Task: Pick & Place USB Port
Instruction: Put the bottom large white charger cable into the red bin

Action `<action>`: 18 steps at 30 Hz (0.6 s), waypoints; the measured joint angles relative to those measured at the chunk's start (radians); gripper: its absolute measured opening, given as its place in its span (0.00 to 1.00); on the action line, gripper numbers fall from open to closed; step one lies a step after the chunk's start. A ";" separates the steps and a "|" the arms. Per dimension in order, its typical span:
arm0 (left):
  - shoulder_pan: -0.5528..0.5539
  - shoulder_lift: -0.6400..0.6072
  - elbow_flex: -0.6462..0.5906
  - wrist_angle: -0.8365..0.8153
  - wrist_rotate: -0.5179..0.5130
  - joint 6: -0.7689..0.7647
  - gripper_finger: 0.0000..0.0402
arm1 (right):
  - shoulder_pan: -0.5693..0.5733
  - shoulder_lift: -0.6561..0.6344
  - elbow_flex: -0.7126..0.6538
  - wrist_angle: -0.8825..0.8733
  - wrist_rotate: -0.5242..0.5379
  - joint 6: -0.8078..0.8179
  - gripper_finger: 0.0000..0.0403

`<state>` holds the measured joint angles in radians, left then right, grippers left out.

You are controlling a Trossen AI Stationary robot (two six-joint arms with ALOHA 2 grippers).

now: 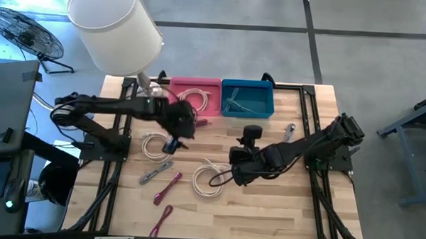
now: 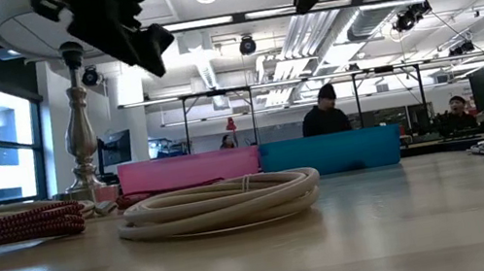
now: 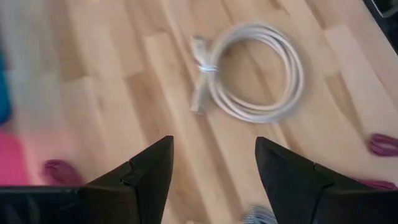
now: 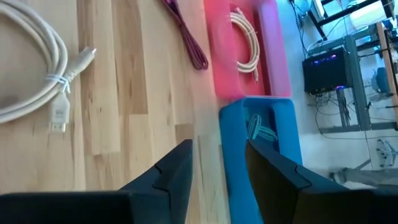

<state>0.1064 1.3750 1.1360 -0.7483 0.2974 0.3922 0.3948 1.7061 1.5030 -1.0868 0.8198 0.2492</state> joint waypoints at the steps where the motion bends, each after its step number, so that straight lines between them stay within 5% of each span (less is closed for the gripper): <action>1: -0.030 0.000 -0.006 0.000 -0.023 -0.019 0.55 | 0.006 0.000 0.000 -0.009 0.000 0.011 0.35; 9: -0.235 0.000 -0.058 0.111 -0.189 -0.188 0.55 | 0.070 0.000 0.000 -0.072 0.000 0.106 0.35; 18: -0.333 0.000 -0.106 0.215 -0.339 -0.392 0.55 | 0.160 0.000 0.000 -0.157 0.000 0.244 0.35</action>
<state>-0.2263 1.3754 1.0301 -0.5332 -0.0421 0.0007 0.5547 1.7061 1.5028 -1.2439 0.8196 0.4937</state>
